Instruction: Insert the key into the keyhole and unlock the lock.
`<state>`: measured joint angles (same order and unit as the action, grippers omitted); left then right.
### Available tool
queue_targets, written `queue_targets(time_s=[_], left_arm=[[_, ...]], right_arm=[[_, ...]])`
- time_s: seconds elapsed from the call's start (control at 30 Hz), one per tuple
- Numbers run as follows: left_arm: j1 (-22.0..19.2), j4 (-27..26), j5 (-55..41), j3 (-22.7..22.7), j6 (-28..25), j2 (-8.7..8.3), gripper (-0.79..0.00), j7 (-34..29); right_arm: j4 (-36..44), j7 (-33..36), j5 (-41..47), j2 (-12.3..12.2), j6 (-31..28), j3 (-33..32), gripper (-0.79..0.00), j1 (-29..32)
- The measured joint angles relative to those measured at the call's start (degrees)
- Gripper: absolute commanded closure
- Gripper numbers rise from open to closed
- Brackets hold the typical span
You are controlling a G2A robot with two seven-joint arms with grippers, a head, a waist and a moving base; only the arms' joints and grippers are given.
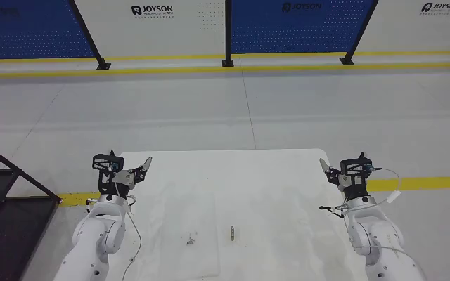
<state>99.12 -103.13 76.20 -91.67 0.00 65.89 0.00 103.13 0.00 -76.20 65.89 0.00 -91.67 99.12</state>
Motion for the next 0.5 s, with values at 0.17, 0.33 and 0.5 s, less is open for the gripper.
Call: queue_targets(time_s=[0.17, 0.33, 0.5], left_arm=[[0.0, 0.0, 0.0, 0.0, 0.0, 0.0, -0.785, 0.0], [1.8, -1.7, -1.7, -0.6, -2.4, -0.01, -0.785, -1.2], [10.6, -8.4, -4.7, -3.9, -9.4, -0.38, -0.785, -2.6]], right_arm=[[0.0, 0.0, 0.0, 0.0, 0.0, 0.0, -0.785, 0.0], [0.0, 0.0, 0.0, 0.0, 0.0, 0.0, -0.785, 0.0], [0.0, 0.0, 0.0, 0.0, 0.0, 0.0, -0.785, 0.0]])
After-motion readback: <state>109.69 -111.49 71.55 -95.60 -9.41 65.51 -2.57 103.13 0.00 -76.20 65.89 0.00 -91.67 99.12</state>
